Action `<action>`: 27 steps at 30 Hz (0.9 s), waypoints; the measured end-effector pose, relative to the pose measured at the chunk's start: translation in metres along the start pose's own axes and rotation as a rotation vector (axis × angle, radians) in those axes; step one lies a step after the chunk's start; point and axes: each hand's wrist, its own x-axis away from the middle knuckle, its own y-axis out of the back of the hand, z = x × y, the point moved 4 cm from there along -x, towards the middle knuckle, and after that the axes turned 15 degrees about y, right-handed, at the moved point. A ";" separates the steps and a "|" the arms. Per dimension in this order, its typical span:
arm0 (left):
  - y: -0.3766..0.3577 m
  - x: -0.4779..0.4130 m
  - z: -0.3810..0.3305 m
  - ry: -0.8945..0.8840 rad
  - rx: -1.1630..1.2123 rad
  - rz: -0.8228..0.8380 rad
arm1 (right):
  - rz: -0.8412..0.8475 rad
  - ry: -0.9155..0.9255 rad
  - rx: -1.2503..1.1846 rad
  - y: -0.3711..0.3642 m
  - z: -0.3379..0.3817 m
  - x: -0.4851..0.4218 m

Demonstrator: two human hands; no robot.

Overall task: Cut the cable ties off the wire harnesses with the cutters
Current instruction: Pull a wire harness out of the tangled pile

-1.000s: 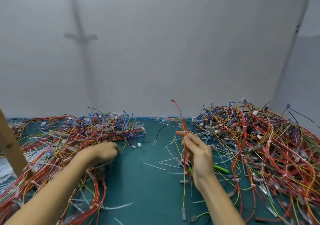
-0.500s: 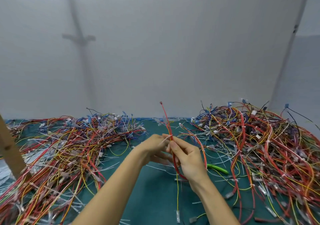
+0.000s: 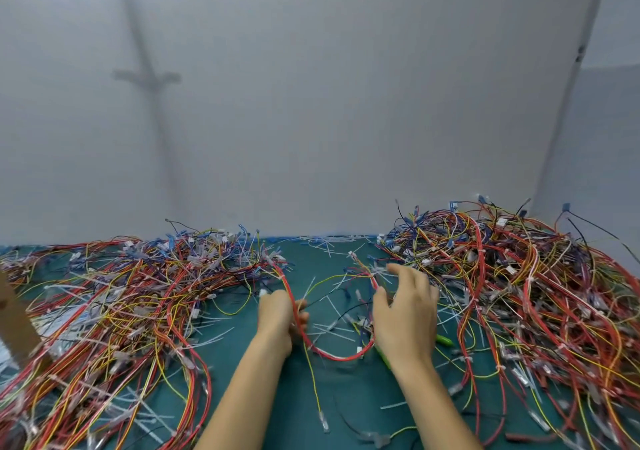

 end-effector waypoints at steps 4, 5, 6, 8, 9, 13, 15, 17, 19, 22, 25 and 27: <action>0.021 0.003 -0.006 -0.178 -0.012 -0.352 | 0.347 -0.189 0.150 -0.009 -0.020 0.005; 0.025 0.007 -0.007 -0.251 -0.006 -0.463 | 0.358 -0.186 0.165 -0.010 -0.022 0.005; 0.028 0.015 -0.008 -0.377 0.015 -0.557 | 0.349 -0.175 0.173 -0.011 -0.021 0.005; 0.029 0.039 -0.014 -0.725 0.036 -0.690 | 0.339 -0.152 0.207 -0.013 -0.020 0.005; 0.027 0.052 -0.017 -0.909 0.000 -0.728 | 0.341 -0.142 0.228 -0.015 -0.020 0.005; 0.000 0.077 -0.022 -1.306 -0.364 -0.564 | 0.311 -0.079 0.217 -0.018 -0.017 0.005; -0.015 0.068 -0.021 -1.127 -0.592 -0.356 | 0.286 -0.076 0.152 -0.018 -0.017 0.003; -0.027 0.052 -0.013 -0.871 -0.857 -0.274 | 0.219 -0.069 0.037 -0.016 -0.016 0.000; -0.037 0.042 -0.005 -0.728 -0.960 -0.147 | 0.125 -0.004 -0.081 -0.013 -0.012 -0.002; -0.046 0.042 -0.001 -0.683 -0.794 0.054 | 0.023 0.135 -0.233 -0.012 -0.004 -0.002; -0.046 0.042 -0.005 -0.704 -0.571 0.150 | -0.041 0.189 -0.346 -0.010 0.001 -0.001; -0.043 0.042 -0.006 -0.663 -0.413 0.215 | -0.067 0.215 -0.381 -0.009 0.003 -0.001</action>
